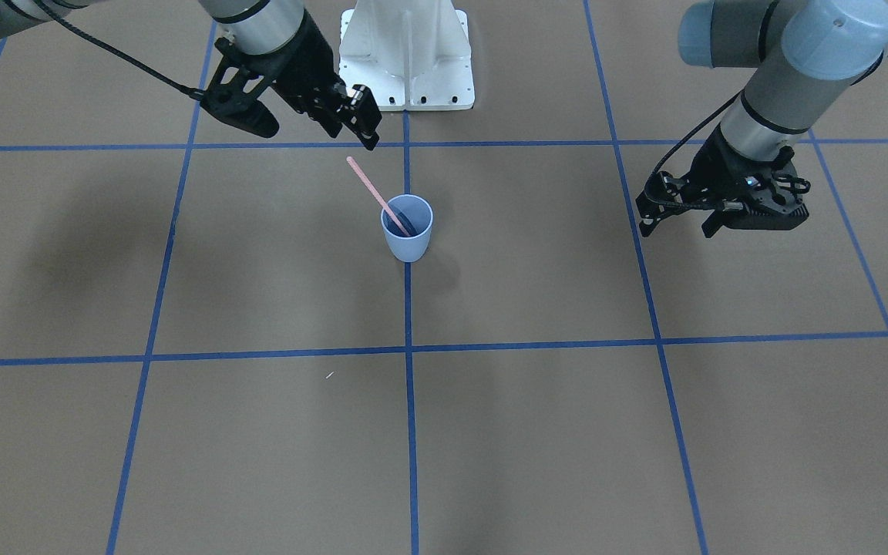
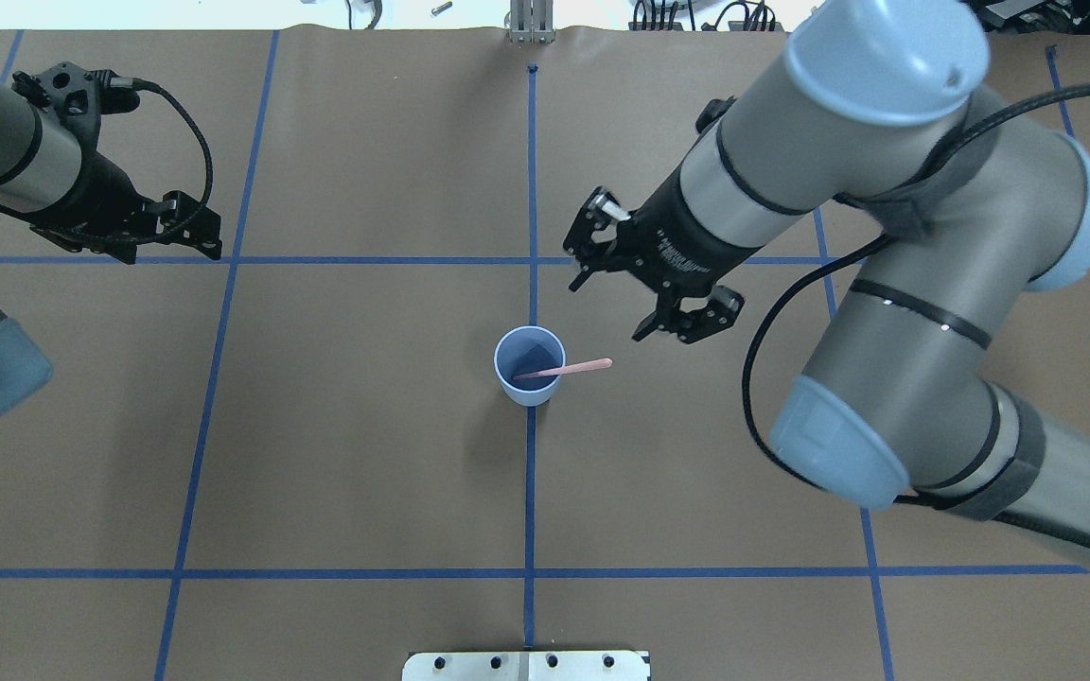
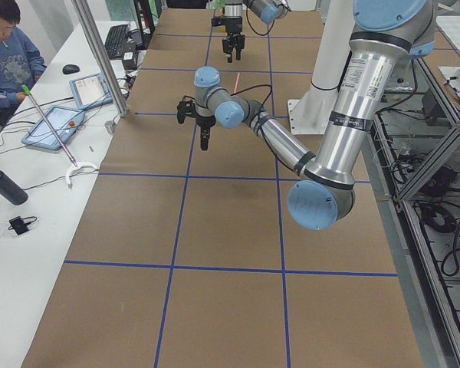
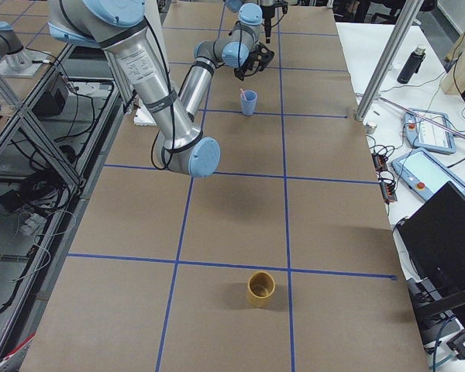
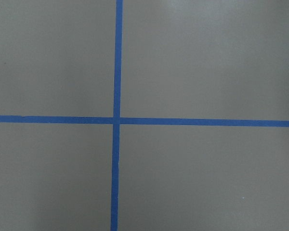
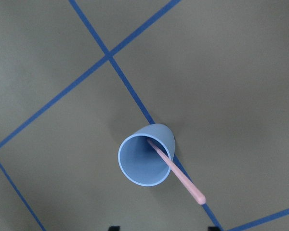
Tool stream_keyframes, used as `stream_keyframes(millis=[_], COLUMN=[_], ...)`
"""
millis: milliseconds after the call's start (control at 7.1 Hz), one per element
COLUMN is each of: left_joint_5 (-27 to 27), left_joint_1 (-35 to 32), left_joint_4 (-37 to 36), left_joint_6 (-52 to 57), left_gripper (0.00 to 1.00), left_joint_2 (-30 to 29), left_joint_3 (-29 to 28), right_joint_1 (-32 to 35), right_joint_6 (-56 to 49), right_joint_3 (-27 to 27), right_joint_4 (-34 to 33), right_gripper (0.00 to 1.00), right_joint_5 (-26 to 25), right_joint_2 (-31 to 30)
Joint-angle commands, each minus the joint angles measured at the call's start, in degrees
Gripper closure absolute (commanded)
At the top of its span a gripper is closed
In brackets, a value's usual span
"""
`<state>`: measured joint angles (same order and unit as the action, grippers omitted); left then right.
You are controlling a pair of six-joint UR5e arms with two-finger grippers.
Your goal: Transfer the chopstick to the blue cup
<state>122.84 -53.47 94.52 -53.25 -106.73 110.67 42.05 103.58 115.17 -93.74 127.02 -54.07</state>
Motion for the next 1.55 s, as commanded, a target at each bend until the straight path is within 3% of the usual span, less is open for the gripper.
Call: stream_keyframes(millis=[0, 282, 423, 704, 986, 1127, 1408], left_joint_5=[0.12, 3.09, 4.32, 6.26, 7.40, 11.94, 13.65], left_joint_1=[-1.98, -6.44, -9.35, -15.33, -17.89, -19.38, -21.94], left_joint_4=[-0.30, -0.21, -0.30, -0.56, -0.74, -0.22, -0.04], left_joint_6=[2.78, 11.19, 17.16, 29.90, 33.48, 33.65, 39.61], left_gripper=[0.02, 0.02, 0.02, 0.02, 0.02, 0.02, 0.02], left_joint_2=[0.21, 4.06, 6.25, 9.69, 11.02, 12.15, 14.53], left_joint_3=[0.16, 0.78, 0.60, -0.79, -1.59, -2.38, -3.61], right_joint_1=[10.54, 17.51, 20.23, 32.59, 41.41, 44.05, 47.15], right_joint_6=[-6.84, -26.48, -40.16, -72.41, -93.04, -99.21, -103.49], right_joint_3=[4.69, 7.70, 7.09, 1.93, -4.31, -5.64, -7.15], right_joint_4=[-0.04, 0.13, 0.57, 0.66, 0.57, 0.57, 0.66], right_gripper=[0.00, 0.00, 0.00, 0.00, 0.00, 0.00, 0.00], right_joint_5=[5.14, 5.17, 4.56, 5.07, 6.91, 7.10, 7.19], right_joint_2=[-7.93, -20.66, -26.99, -37.29, -41.71, -43.04, -43.14])
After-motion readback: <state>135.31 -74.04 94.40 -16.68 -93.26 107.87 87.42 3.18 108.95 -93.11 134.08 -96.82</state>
